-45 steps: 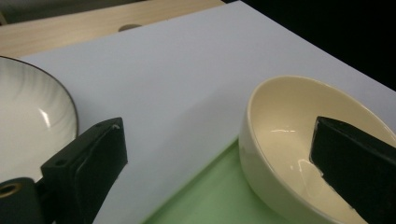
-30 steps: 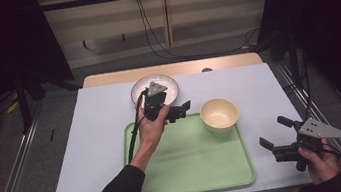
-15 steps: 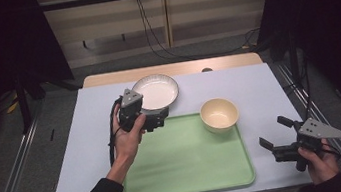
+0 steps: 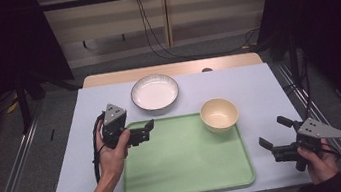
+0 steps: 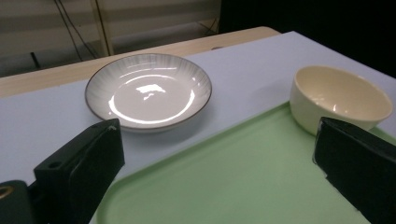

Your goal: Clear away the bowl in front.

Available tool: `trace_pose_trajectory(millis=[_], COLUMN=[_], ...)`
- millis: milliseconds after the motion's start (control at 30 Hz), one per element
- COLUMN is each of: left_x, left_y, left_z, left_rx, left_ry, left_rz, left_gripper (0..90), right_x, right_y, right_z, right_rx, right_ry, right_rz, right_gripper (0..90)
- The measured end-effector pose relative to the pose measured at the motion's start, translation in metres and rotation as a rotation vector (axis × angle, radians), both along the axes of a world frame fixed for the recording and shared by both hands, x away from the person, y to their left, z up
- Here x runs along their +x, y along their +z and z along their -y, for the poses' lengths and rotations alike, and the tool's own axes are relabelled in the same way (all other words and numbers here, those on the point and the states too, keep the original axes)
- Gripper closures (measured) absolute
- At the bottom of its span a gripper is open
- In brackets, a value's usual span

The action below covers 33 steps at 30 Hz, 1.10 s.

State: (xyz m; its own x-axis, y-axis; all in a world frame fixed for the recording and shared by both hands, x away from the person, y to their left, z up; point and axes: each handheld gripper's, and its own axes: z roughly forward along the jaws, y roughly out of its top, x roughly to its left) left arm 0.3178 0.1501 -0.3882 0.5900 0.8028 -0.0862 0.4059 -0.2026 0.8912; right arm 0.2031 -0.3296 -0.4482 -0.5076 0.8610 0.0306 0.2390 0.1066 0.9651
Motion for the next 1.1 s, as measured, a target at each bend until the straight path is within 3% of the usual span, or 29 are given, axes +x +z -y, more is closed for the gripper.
trace_pose_trajectory(millis=[267,367,400,433,500,667,800,867,1100], left_x=[-0.020,-0.028,-0.031,-0.034,-0.039,-0.055,-0.066,-0.078,-0.089], left_y=[-0.009,-0.012,-0.012,-0.014,-0.017,-0.026,-0.027,-0.032,-0.040], left_z=[-0.026,-0.037,-0.041,-0.046,-0.053,-0.065,-0.075,-0.081,-0.089], left_rx=[-0.015,0.014,0.011,-0.019,0.004,0.005,-0.006,-0.020,0.000], left_ry=[0.044,0.078,0.096,0.104,0.118,0.113,0.129,0.161,0.167], left_rz=[0.022,0.032,0.043,0.046,0.056,0.060,0.062,0.069,0.080], left_gripper=[2.2,2.3,2.1,2.0,1.4,2.3,2.2,2.0,2.0], right_x=[0.000,0.000,0.000,0.000,0.001,0.001,0.001,0.000,0.000], right_y=[0.000,0.000,0.000,0.000,-0.001,0.000,0.000,0.000,0.001], right_z=[0.000,0.000,0.000,0.000,0.000,0.000,0.000,0.000,0.002], right_rx=[-0.005,-0.004,-0.005,-0.005,-0.004,-0.007,-0.005,-0.006,-0.003], right_ry=[0.004,0.004,0.005,0.003,0.005,0.004,0.007,0.008,-0.003], right_rz=[0.000,0.000,0.000,0.000,0.000,-0.001,0.000,-0.003,0.017], right_gripper=[0.8,0.8,0.8,0.8,0.8,0.9,0.8,0.8,1.1])
